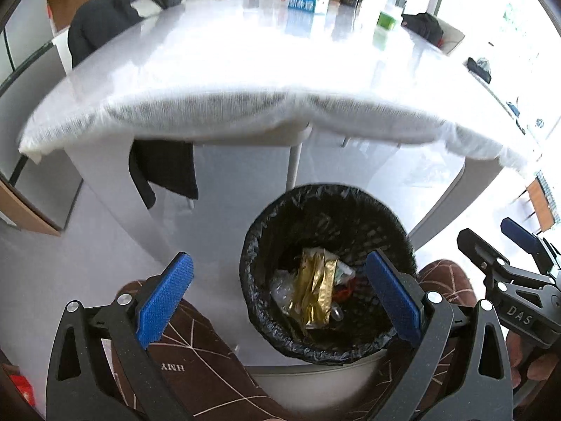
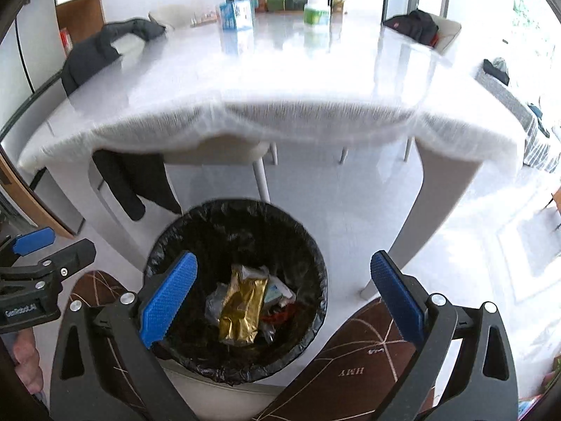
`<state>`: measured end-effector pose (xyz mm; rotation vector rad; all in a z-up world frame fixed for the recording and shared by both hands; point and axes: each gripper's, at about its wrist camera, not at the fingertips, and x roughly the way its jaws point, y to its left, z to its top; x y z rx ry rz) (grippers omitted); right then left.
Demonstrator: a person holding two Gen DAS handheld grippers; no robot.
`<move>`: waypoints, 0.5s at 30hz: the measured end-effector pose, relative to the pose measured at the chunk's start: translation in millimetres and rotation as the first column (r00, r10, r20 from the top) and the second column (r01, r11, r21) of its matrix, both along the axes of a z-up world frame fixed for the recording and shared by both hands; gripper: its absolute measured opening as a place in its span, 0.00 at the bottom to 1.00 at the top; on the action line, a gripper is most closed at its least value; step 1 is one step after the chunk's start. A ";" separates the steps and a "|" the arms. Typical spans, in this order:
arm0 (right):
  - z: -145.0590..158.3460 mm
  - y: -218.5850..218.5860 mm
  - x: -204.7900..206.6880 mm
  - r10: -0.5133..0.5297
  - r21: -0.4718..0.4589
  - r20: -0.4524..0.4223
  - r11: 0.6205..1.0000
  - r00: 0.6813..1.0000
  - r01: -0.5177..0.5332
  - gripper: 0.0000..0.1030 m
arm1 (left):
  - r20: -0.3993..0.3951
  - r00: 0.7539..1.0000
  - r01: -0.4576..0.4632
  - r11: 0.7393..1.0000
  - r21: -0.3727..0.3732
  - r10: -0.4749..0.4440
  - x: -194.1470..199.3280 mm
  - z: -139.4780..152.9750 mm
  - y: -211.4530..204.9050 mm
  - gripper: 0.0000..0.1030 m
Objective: Collect trash
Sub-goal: 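Move both grippers back over the table toward the milk carton and pill bottle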
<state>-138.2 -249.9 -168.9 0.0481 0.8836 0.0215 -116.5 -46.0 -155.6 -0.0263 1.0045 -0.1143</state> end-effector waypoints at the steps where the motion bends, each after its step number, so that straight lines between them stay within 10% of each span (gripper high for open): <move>1: 6.7 -1.0 0.1 -0.003 -0.001 0.013 1.000 1.000 0.003 0.93 | 0.009 1.000 -0.004 1.000 0.002 0.004 1.1 5.9 -0.2 0.94; 15: 81.1 -20.9 34.9 -0.041 0.012 0.149 0.999 0.988 0.040 0.93 | 0.114 0.993 -0.021 1.000 -0.001 0.021 34.5 75.3 -4.7 0.94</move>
